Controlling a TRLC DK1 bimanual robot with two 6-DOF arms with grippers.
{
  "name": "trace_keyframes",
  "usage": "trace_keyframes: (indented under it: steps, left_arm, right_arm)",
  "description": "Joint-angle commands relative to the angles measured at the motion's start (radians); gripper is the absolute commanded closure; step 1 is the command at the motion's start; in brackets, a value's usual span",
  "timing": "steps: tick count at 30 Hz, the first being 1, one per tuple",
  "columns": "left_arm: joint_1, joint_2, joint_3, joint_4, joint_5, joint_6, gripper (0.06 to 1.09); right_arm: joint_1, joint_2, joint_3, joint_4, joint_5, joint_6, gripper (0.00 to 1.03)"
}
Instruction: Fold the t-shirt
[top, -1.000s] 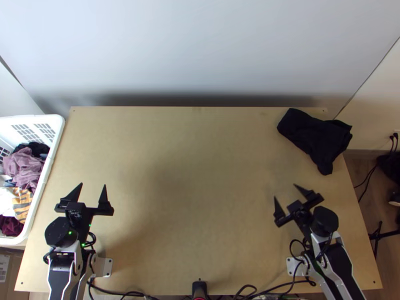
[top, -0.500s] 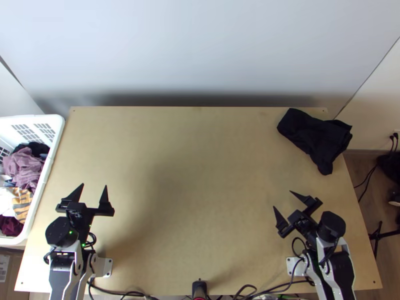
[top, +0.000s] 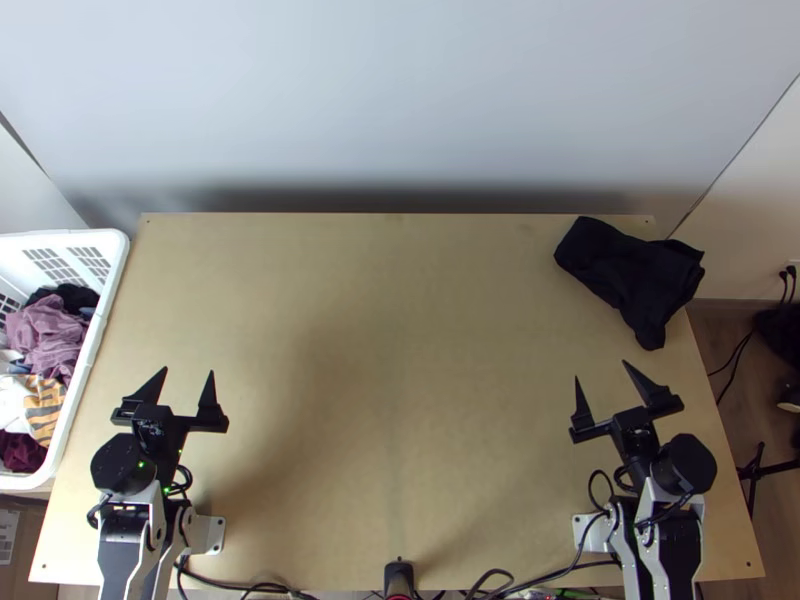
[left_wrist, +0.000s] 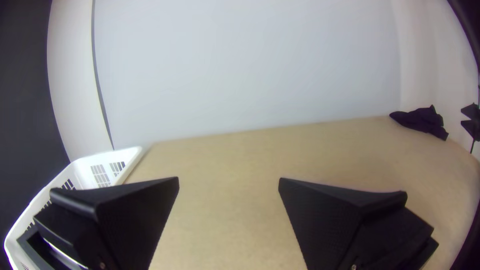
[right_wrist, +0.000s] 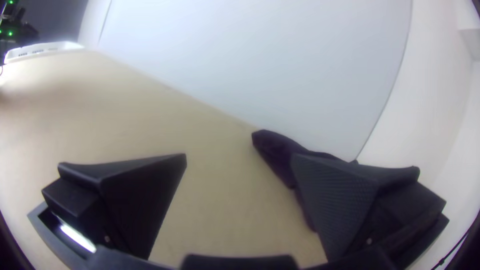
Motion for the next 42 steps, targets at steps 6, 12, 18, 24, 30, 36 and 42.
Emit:
trace_keyframes:
  steps: [6,12,18,24,30,36,42]
  left_arm:
    - [0.0,0.001,0.0,-0.001,0.0,0.0,0.11]
    - [0.0,0.001,-0.002,-0.001,0.0,0.0,0.11]
    - [0.0,0.001,0.0,-0.001,0.0,0.001,0.11]
    - [0.0,0.001,0.0,-0.001,0.0,0.0,0.11]
    - [0.0,0.001,0.0,-0.001,0.0,0.0,0.11]
    - [0.0,0.001,-0.002,-0.001,0.0,0.0,0.11]
    - [0.0,0.001,0.0,-0.001,0.0,0.001,0.11]
  right_arm:
    - [0.259,0.0,-0.006,0.265,0.005,0.215,0.05]
    - [0.209,-0.005,-0.003,0.262,0.005,0.336,0.05]
    - [0.166,-0.008,-0.003,0.179,0.005,0.425,0.05]
    - [0.215,-0.009,0.001,0.164,0.004,0.479,0.05]
    - [0.21,-0.009,0.0,0.101,0.004,0.479,0.05]
    - [0.194,-0.009,-0.002,0.031,0.008,0.471,0.05]
    - [0.18,-0.008,-0.002,0.029,0.008,0.473,0.05]
